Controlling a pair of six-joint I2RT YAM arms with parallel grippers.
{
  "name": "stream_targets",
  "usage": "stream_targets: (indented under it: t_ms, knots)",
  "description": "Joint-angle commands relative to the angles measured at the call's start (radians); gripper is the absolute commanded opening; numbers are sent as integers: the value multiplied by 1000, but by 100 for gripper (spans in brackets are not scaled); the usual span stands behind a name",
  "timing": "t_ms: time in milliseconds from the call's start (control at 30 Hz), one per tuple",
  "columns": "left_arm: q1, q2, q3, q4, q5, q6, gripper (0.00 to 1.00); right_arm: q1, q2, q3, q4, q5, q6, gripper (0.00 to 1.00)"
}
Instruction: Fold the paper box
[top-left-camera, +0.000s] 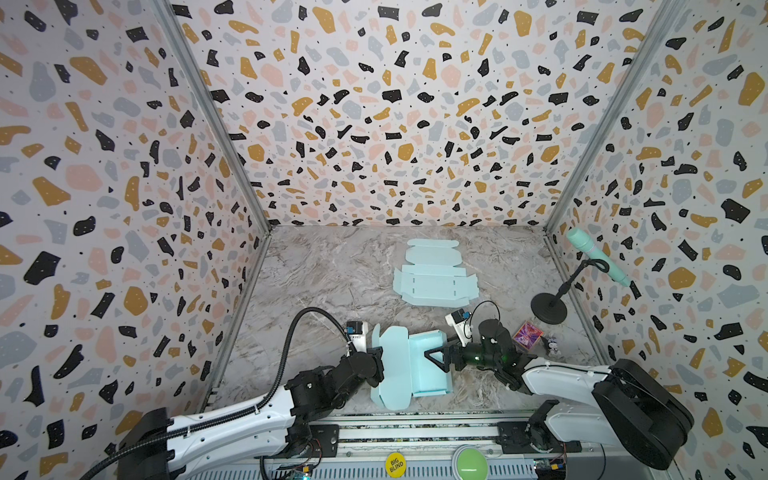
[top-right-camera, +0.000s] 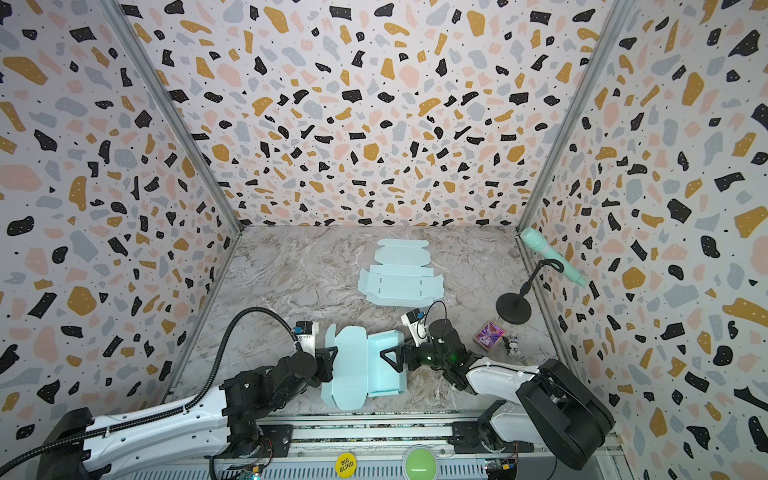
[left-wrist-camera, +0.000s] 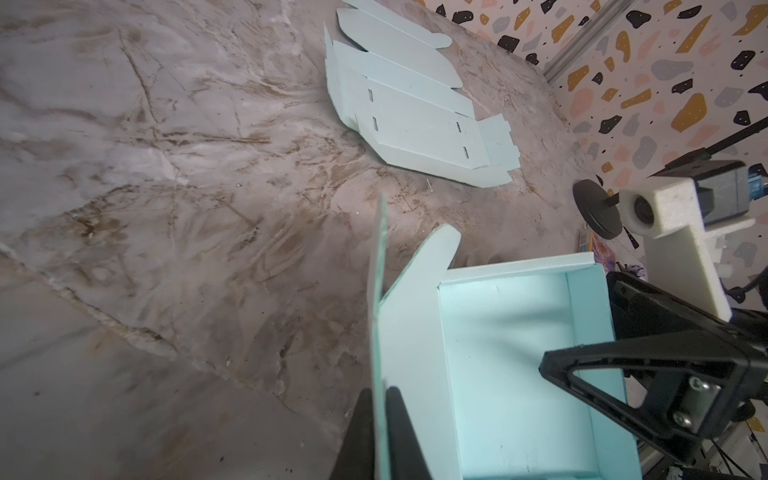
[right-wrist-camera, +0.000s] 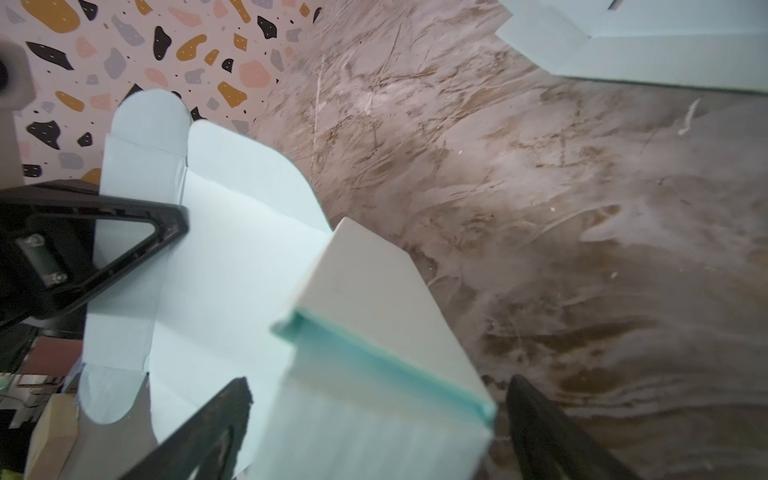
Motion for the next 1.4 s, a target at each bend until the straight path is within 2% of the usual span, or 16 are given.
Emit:
stream_targets:
  t_ms: [0,267,433,567,700,867,967,1067,1233,1367]
  knots:
    - [-4,6,55,-28,-35,39,5,4,-24,-22,39,-58,-8,99]
    - [-1,18,200,-175,-78,243,1,4,-124,-48,-10,-48,-44,99]
    - [4,75,309,-293,-82,338,1,0,-164,-34,-57,-49,-61,99]
    - [4,112,375,-349,-55,395,1,0,-222,-21,-115,-23,-73,99]
    - [4,144,423,-377,2,466,0,0,-343,-22,-168,52,-121,100]
    - [4,196,486,-388,115,584,0,0,-457,-26,-82,78,-231,100]
    - [4,232,527,-404,165,637,0,-2,-428,-9,17,56,-276,100]
    - [4,264,568,-414,215,681,1,0,-334,4,160,33,-282,99]
    - [5,298,606,-434,277,727,1,-2,-161,87,169,-36,-360,94]
    - [9,312,612,-440,279,747,1,-2,-85,110,188,-64,-375,90]
